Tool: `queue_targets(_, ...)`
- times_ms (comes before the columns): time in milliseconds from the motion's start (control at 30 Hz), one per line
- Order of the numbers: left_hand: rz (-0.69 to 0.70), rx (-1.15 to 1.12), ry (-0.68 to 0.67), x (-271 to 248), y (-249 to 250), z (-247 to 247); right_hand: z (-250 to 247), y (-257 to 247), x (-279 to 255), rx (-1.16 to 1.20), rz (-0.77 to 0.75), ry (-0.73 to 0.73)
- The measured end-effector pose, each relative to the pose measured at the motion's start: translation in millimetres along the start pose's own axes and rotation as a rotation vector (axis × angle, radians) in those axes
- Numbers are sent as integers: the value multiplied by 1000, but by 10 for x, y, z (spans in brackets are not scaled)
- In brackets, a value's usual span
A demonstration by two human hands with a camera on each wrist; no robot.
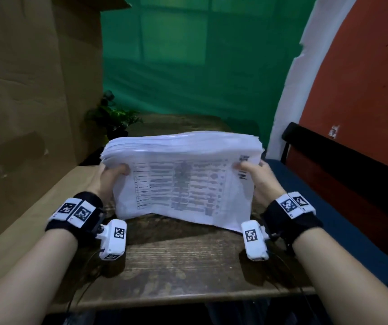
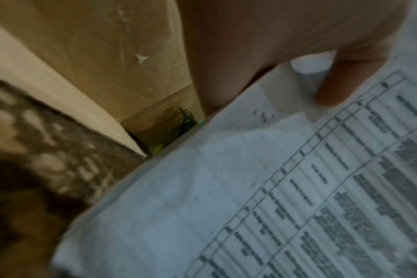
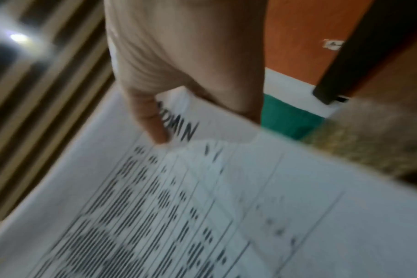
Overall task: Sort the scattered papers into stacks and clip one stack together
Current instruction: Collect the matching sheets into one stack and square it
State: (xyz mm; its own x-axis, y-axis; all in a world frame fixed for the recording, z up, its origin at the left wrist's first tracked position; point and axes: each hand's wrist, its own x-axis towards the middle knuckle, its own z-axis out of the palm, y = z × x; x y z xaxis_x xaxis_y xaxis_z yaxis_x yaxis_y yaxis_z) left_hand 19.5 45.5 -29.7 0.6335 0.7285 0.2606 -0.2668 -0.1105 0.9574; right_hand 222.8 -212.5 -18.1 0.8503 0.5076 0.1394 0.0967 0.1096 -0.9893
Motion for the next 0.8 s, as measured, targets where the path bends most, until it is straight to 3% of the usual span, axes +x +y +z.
queue_targets(100, 185, 35, -34, -72, 168, 109, 121, -228, 56, 29, -176, 82)
queue_targets(167, 231, 13, -36, -57, 227, 112, 136, -350, 90, 48, -206, 89)
queue_targets(300, 101, -36, -85, 8, 94, -51, -19, -143, 116, 31, -3, 63)
queue_targets(400, -7, 4, 20, -26, -17, 103, -59, 57, 30, -10, 63, 94)
queue_targets(567, 146, 25, 298, -94, 187, 309, -71, -241, 119, 137, -60, 104)
queue_targets(667, 150, -36, 182, -165, 144, 260, -181, -239, 129, 40, -78, -24)
queue_targets(733, 95, 39, 74, -152, 38, 206, -219, -91, 96, -105, -33, -122)
queue_targets(800, 104, 93, 12, -171, 32, 241, -159, -7, 58, -196, -80, -65)
